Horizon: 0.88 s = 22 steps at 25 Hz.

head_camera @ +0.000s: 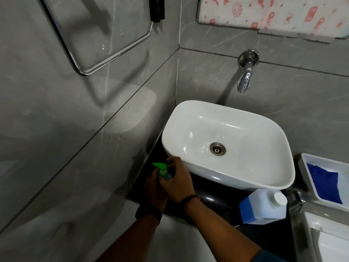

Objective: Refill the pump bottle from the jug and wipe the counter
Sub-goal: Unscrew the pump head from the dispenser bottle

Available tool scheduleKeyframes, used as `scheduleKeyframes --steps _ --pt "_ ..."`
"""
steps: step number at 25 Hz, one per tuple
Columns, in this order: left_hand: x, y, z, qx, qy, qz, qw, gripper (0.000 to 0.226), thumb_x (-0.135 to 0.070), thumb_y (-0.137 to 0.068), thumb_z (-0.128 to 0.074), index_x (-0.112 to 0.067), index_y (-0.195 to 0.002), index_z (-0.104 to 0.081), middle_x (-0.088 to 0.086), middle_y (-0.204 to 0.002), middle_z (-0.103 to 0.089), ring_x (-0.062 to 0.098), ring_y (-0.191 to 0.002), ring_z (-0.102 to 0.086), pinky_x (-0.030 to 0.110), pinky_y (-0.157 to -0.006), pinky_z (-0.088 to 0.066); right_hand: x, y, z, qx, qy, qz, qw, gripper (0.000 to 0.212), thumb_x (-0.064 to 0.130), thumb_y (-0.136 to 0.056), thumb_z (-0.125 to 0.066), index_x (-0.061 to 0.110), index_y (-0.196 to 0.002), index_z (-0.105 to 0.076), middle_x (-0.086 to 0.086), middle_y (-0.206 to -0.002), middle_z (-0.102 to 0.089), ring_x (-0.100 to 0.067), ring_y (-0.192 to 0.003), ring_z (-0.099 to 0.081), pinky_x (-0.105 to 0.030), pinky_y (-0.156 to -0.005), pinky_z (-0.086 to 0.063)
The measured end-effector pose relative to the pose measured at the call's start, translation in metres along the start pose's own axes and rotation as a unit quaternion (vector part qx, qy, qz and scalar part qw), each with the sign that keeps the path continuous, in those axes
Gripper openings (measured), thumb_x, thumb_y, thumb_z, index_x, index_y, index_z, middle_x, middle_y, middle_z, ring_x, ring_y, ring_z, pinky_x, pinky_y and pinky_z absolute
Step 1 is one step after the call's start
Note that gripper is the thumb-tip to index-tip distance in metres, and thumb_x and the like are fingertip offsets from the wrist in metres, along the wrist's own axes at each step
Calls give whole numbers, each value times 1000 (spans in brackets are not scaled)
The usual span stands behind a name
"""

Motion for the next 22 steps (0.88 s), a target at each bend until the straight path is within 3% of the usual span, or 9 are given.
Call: scheduleKeyframes --steps 3,6,9,12,15,17,19,22 --pt "-2 -1 -3 11 -48 -4 999 39 -15 -87 -60 -3 -123 -50 14 -123 -57 29 -116 -53 32 -100 -37 0 -1 0 20 -3 -3 1000 51 16 -67 -73 25 -110 -49 4 -97 -61 -11 -92 -58 -28 -78 -50" --pt "-1 -2 -6 29 -78 0 997 36 -21 -91 -54 -4 -122 -50 14 -121 -58 25 -114 -53 27 -98 -35 0 -3 2 -5 47 -11 999 35 19 -66 -77 17 -96 -58 -2 -91 -64 -18 -84 -60 -34 -75 -50" --pt "-2 -2 -3 11 -25 8 1000 35 -20 -85 -61 -4 -116 -53 14 -111 -61 28 -103 -58 41 -90 -46 11 -2 10 -40 35 16 998 29 16 -68 -77 14 -93 -63 -4 -85 -68 -18 -79 -63 -28 -70 -49" --pt "-3 1 -1 7 19 8 1000 53 -23 -69 -77 -14 -117 -54 6 -109 -63 22 -99 -60 38 -84 -51 40 -1 28 -113 -41 80 990 25 13 -73 -75 13 -96 -63 -1 -86 -68 -11 -79 -63 -17 -70 -48" --pt "-4 2 2 -4 33 30 999 69 -26 -54 -87 -12 -114 -57 10 -112 -64 27 -103 -60 39 -86 -50 70 -5 59 -247 -46 189 949 23 9 -78 -70 5 -99 -63 -6 -90 -66 -16 -78 -62 -23 -70 -51" --pt "-4 2 0 -3 47 50 998 76 -23 -50 -90 -11 -116 -56 13 -117 -62 30 -108 -57 36 -88 -48 71 -4 76 -272 -9 224 936 25 5 -78 -69 3 -102 -64 -7 -93 -64 -13 -81 -60 -23 -72 -50" --pt "-3 2 0 -14 59 55 997 78 -23 -47 -92 -12 -115 -56 11 -115 -63 29 -106 -58 30 -83 -45 52 2 83 -214 44 209 953 32 2 -76 -70 3 -107 -64 -10 -99 -64 -13 -88 -59 -20 -78 -49" --pt "2 2 -3 -18 66 45 997 77 -26 -46 -92 -14 -113 -56 10 -110 -66 27 -99 -62 32 -81 -49 -4 22 78 -46 141 122 981 38 3 -78 -69 6 -115 -64 -11 -102 -62 -23 -94 -61 -19 -85 -44"
Point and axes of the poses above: each hand's wrist, its own y-axis away from the middle knuckle, its own z-axis out of the back of the hand, x = y × z, the point moved 4 cm from there along -y, towards the middle knuckle
